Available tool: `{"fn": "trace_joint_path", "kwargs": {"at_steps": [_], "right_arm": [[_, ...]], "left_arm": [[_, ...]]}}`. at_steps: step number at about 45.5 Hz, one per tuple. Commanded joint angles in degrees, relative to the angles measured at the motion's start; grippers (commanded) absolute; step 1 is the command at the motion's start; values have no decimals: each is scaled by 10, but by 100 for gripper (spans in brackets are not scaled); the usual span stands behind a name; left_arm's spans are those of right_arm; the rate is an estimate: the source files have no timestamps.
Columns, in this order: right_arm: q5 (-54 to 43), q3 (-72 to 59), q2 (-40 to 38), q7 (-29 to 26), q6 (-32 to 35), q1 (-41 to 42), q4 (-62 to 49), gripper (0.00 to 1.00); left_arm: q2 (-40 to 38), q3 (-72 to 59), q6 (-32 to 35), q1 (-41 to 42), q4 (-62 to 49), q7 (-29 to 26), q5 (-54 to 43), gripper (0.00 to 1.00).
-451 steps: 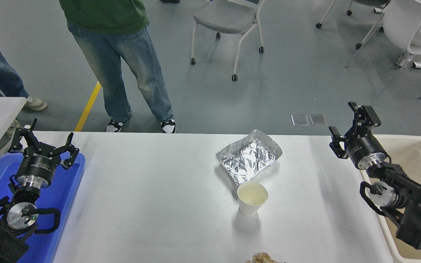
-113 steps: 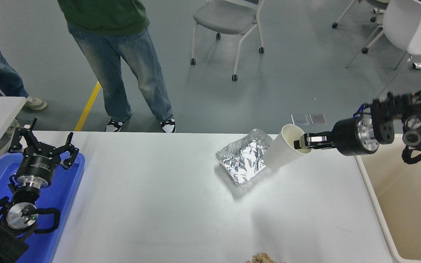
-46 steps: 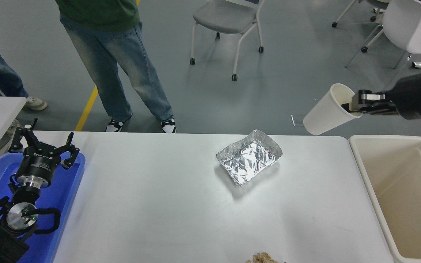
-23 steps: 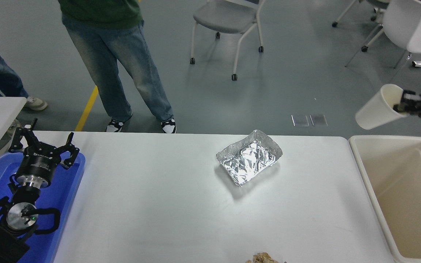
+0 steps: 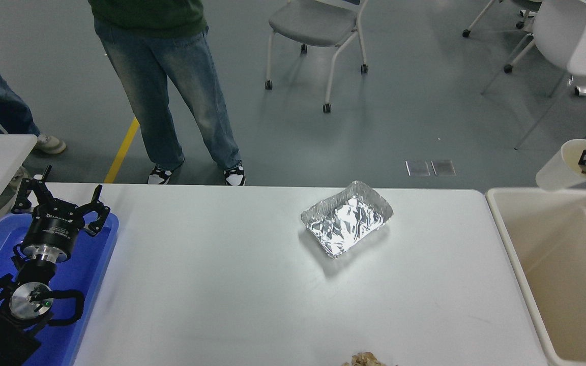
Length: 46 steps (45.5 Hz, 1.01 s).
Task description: Clean the table surface
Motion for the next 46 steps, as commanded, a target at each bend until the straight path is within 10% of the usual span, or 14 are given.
{"fn": "trace_joint_path", "kwargs": {"at_steps": [1, 46], "right_arm": [[0, -14, 48, 1, -54, -57, -87, 0], [33, -44, 156, -6, -194, -178, -184, 0]], "left_arm": [[0, 0, 0, 0, 0, 0, 0, 100], [0, 0, 0, 0, 0, 0, 0, 100]]}}
